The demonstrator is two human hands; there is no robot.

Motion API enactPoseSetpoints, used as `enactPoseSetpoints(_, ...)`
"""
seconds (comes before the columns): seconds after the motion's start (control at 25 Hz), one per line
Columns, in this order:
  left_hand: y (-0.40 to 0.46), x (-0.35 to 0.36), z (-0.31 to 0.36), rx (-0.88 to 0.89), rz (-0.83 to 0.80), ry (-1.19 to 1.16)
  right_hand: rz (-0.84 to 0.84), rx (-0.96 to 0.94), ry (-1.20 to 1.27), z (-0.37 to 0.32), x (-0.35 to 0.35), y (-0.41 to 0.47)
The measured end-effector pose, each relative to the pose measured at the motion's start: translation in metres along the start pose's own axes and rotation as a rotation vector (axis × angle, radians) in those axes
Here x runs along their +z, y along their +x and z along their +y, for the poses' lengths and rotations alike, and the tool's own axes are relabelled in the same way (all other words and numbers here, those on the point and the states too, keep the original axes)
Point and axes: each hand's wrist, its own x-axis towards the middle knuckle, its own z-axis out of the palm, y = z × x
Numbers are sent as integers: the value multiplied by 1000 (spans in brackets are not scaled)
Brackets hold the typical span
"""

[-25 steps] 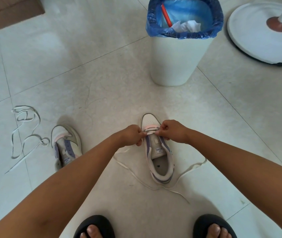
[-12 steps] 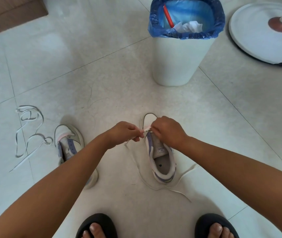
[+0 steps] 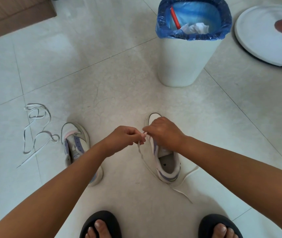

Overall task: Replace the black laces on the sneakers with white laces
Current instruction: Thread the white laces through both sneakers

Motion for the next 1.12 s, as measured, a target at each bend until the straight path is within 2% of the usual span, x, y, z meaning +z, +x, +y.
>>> enactPoseSetpoints(0.04,-2,-1,-1,-2,9,-12,-22,83,-17,8,-2,1)
enactPoseSetpoints(0.12,-7,-7,-6,-12,20,-24,-111,400,-56,30,-6,-2)
enactPoseSetpoints(0.2,-13,-12,-12,-31,13,-30,-110,723,19,54,-16,-9)
enactPoseSetpoints(0.24,-17,-14,-15,-37,15,-54,-93,811,69,64,-20,-12)
enactPoseSetpoints(0.28,-19,-16,-17,-39,32,-92,-86,810,83,70,-24,-14)
enactPoseSetpoints(0.36,-18,-17,-14,-31,100,-136,-139,684,98,69,-29,-13)
enactPoseSetpoints(0.48,1,-5,4,8,178,-70,-209,466,107,44,-27,-3)
enactPoseSetpoints(0.64,30,22,26,37,107,53,-122,167,49,22,-28,8)
enactPoseSetpoints(0.76,36,19,25,34,113,77,-169,240,32,26,-31,9)
enactPoseSetpoints(0.88,29,10,19,27,61,-6,-179,344,33,36,-28,1)
enactPoseSetpoints(1.0,13,2,3,52,-16,-144,-142,571,95,51,-25,-3)
enactPoseSetpoints(1.12,-5,-12,-21,1,22,-181,-107,874,148,85,-28,-12)
